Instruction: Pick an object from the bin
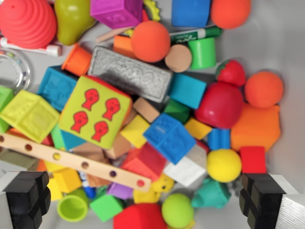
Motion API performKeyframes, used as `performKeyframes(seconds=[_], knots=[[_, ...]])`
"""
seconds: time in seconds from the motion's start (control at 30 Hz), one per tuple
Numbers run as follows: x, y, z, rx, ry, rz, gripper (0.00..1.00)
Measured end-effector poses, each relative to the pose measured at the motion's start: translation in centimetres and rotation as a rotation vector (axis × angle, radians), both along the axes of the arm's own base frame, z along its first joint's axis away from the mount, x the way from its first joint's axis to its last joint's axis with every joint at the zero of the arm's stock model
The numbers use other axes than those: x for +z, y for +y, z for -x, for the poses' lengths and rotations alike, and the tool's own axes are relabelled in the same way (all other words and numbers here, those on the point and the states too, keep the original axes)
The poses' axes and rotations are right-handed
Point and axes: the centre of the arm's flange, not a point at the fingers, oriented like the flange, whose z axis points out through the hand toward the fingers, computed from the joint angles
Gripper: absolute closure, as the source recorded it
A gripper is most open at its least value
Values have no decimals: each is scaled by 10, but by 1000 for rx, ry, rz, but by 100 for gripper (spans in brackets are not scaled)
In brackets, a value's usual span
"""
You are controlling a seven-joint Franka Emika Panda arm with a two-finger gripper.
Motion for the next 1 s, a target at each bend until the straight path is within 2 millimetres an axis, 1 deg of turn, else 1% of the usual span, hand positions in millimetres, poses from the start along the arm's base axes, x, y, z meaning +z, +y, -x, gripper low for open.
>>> performKeyframes(seconds=[0.37,0.57,1.0], knots=[[-21,9,3,-70,5,-5,0],[-35,16,4,-119,8,-7,0],[-74,34,9,-250,18,-15,0]])
